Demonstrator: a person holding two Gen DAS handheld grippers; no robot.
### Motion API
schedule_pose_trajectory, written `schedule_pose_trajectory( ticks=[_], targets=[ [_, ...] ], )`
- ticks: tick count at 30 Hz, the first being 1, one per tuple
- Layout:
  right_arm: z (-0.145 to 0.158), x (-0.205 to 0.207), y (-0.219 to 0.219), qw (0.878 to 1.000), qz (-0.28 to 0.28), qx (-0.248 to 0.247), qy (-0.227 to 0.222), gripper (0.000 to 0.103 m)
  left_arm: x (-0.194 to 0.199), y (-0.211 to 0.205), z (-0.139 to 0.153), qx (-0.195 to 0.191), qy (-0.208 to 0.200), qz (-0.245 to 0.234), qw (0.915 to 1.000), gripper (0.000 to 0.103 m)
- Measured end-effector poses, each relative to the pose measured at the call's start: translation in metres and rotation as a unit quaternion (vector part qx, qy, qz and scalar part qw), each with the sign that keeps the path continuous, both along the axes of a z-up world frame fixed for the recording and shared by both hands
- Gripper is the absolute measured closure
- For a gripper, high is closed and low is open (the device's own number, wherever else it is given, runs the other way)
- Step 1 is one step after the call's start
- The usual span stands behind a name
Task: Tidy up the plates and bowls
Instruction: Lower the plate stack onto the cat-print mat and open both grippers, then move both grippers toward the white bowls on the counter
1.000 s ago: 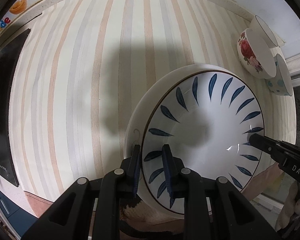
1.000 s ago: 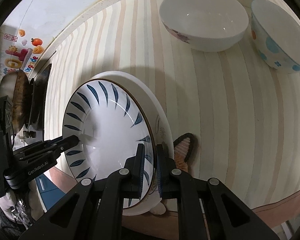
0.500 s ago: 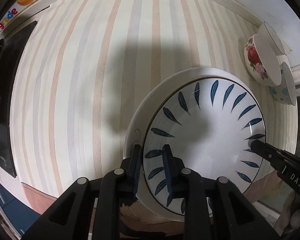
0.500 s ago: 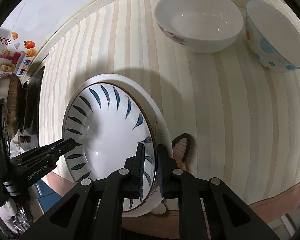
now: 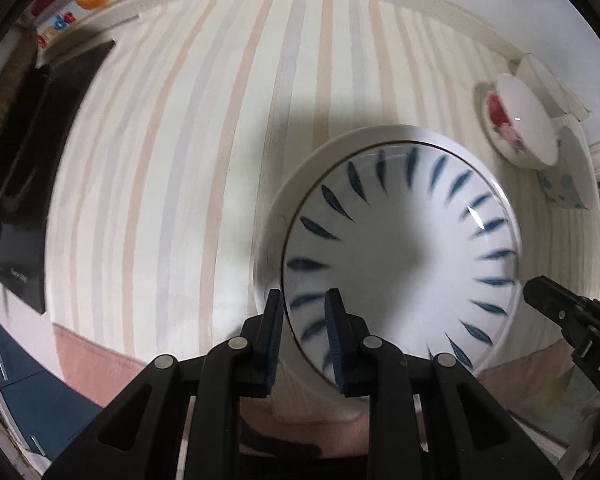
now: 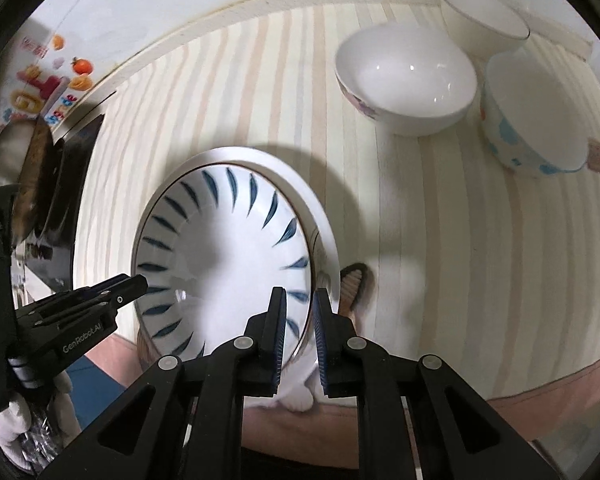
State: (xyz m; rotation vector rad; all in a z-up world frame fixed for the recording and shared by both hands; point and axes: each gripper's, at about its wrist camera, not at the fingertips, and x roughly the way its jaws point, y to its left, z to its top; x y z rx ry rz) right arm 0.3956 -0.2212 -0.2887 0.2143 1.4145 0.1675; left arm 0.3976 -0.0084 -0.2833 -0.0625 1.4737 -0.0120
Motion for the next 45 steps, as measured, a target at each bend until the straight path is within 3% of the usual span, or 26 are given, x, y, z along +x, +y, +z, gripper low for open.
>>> schedule_pose_trajectory(
  ticks=[9,12,14,16,18,20,27,34,38,41,45],
  targets=[
    [0.079,-0.064,0.01,0.997,0.008,-0.009,-0.076,0.071,-0.068,-0.006,0.088,0.008,-0.091,-0.006,0.9958,0.079],
    [0.106,-0.089,0.014,0.994,0.009,-0.015,-0.105,0.058,-0.086,-0.006,0.115,0.003,-0.118,-0.003,0.993,0.075],
    [0.124,-0.108,0.019,0.992,0.009,-0.024,-0.127,0.042,-0.099,-0.005,0.132,0.007,-0.14,-0.004,0.9902,0.072],
    [0.141,-0.126,0.023,0.989,0.007,-0.029,-0.145,0.031,-0.112,-0.004,0.145,0.013,-0.155,-0.008,0.9878,0.061],
    [0.157,-0.143,0.025,0.986,0.004,-0.029,-0.165,0.02,-0.128,0.001,0.158,0.011,-0.17,-0.013,0.9852,0.025],
    [0.17,-0.158,0.028,0.983,0.003,-0.04,-0.18,0.013,-0.143,0.003,0.17,0.017,-0.19,-0.015,0.9815,0.015],
    [0.193,-0.205,0.039,0.977,-0.005,-0.047,-0.206,0.008,-0.179,0.009,0.188,0.019,-0.212,-0.017,0.977,0.006],
    [0.202,-0.228,0.041,0.975,-0.009,-0.044,-0.218,0.006,-0.196,0.01,0.19,0.014,-0.214,-0.013,0.9767,0.003],
    [0.2,-0.223,0.029,0.975,-0.015,-0.023,-0.219,0.005,-0.193,0.005,0.19,0.013,-0.215,-0.012,0.9764,0.003],
    [0.192,-0.21,0.012,0.976,-0.021,0.023,-0.215,0.005,-0.181,-0.001,0.188,0.014,-0.217,-0.015,0.976,0.003],
    [0.17,-0.176,-0.02,0.978,-0.037,0.042,-0.201,0.005,-0.144,-0.02,0.181,0.003,-0.22,-0.018,0.9753,0.003]
  ],
)
